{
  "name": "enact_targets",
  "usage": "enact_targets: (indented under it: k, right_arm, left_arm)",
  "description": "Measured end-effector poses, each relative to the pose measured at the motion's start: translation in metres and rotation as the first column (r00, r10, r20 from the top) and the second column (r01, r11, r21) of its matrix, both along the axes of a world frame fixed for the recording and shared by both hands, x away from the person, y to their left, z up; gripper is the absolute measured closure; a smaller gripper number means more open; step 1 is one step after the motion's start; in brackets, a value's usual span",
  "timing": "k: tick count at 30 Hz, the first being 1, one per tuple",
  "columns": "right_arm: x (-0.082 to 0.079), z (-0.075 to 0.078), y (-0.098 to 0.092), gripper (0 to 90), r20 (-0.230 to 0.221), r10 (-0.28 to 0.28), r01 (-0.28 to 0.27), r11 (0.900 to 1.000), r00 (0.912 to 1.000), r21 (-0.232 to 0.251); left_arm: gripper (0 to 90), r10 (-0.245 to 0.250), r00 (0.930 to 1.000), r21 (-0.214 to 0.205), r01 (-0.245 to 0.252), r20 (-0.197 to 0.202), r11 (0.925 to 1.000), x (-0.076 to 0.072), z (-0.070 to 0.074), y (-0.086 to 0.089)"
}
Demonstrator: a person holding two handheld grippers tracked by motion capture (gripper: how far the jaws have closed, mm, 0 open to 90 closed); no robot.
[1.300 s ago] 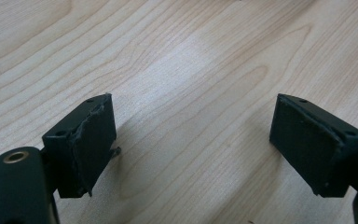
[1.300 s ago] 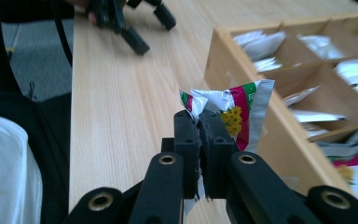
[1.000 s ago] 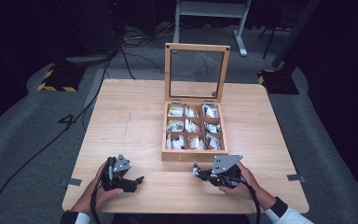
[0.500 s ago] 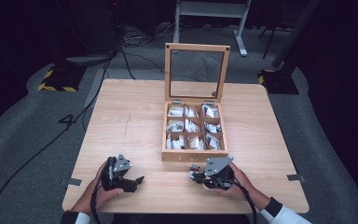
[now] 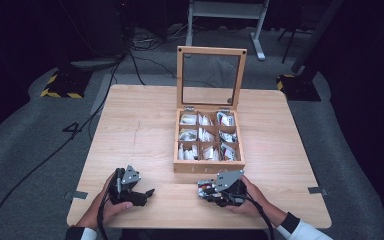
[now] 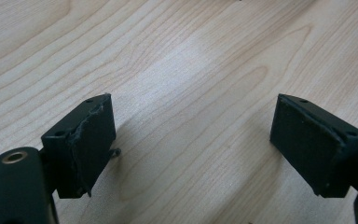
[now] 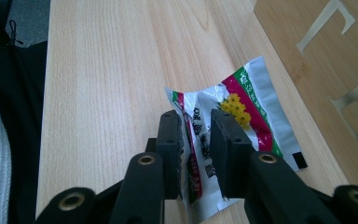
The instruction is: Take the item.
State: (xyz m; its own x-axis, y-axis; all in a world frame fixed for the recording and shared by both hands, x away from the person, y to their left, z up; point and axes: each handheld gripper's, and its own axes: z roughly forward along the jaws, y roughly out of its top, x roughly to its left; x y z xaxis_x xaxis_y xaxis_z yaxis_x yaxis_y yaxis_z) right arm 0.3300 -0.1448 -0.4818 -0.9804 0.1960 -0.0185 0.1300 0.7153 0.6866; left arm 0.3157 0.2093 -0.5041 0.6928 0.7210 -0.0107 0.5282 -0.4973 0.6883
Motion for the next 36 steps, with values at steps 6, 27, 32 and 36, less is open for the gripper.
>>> enact_targets:
  k: [6, 27, 32, 36]
  right_arm:
    - [0.001, -0.003, -0.001, 68.6, -0.015, 0.004, -0.003, 0.9999, 0.9999, 0.011]
    - [-0.002, 0.017, -0.017, 31.2, 0.013, -0.052, 0.050, 0.9943, 0.9986, 0.094]
    - [0.000, 0.032, -0.026, 33.0, 0.037, -0.072, 0.066, 0.9893, 0.9967, 0.130]
    - [0.003, 0.046, -0.036, 34.3, 0.070, -0.096, 0.083, 0.9827, 0.9929, 0.165]
  left_arm:
    - [14.5, 0.001, 1.0000, 0.000, -0.001, 0.000, 1.0000, 0.000, 0.000, 0.000]
    - [14.5, 0.022, 0.9994, 0.017, -0.021, -0.025, 0.9996, 0.001, 0.003, -0.004]
    - [19.9, 0.027, 0.9990, 0.005, -0.027, -0.035, 0.9996, 0.006, 0.007, -0.002]
    - [20.0, 0.024, 0.9997, -0.028, -0.024, -0.001, 0.9993, 0.012, 0.017, 0.000]
